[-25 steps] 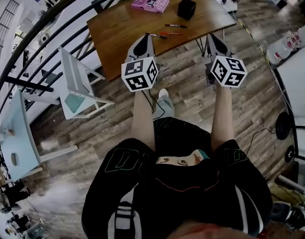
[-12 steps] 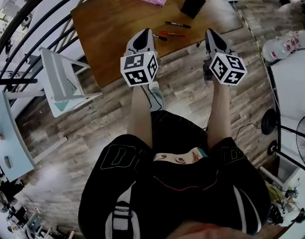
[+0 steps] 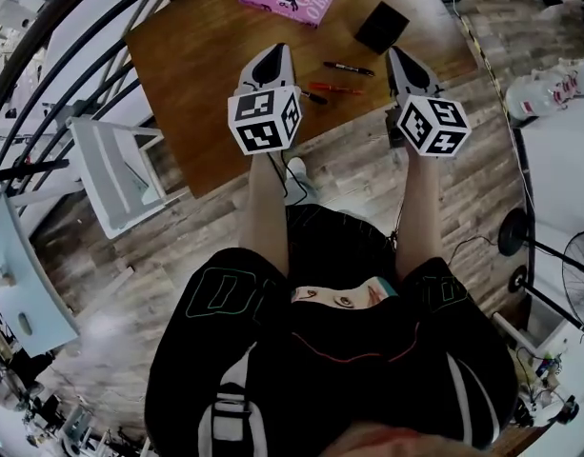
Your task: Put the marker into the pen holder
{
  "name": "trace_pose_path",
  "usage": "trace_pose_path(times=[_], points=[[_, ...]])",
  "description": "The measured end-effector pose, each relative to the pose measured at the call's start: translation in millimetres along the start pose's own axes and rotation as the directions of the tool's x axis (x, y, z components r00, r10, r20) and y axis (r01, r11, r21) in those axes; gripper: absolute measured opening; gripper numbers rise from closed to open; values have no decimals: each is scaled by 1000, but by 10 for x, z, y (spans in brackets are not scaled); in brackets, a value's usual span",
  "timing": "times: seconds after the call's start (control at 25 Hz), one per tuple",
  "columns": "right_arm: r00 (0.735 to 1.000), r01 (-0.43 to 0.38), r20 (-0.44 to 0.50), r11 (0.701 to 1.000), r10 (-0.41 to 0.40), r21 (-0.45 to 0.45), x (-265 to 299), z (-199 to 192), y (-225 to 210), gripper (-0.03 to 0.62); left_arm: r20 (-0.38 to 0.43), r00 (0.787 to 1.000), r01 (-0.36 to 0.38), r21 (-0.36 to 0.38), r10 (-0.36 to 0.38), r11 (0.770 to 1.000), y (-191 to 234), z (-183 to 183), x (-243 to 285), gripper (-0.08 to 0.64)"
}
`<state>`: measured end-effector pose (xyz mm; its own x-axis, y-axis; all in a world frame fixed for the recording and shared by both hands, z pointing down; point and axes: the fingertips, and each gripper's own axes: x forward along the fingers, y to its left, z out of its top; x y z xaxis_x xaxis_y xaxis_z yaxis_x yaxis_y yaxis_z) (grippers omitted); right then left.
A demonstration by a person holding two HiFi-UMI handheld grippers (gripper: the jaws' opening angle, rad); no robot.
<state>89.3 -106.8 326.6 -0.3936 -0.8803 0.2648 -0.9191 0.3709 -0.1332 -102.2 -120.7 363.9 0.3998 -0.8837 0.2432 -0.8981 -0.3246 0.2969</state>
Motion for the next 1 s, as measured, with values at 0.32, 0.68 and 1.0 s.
trace_pose_path(times=[0.32, 0.68, 1.0], points=[[998, -38, -58, 996, 34, -80, 234, 60, -95, 6, -25, 999, 31, 0, -31, 1000, -66, -36, 304, 9], [964, -204, -204, 968, 172, -144, 808, -145, -29, 6, -59, 997, -47, -40, 45, 998, 195, -189, 407, 9], [891, -336, -385, 920, 240, -203, 1171, -685, 39, 6, -84, 988, -135, -86, 128, 987, 429, -365, 456, 8]])
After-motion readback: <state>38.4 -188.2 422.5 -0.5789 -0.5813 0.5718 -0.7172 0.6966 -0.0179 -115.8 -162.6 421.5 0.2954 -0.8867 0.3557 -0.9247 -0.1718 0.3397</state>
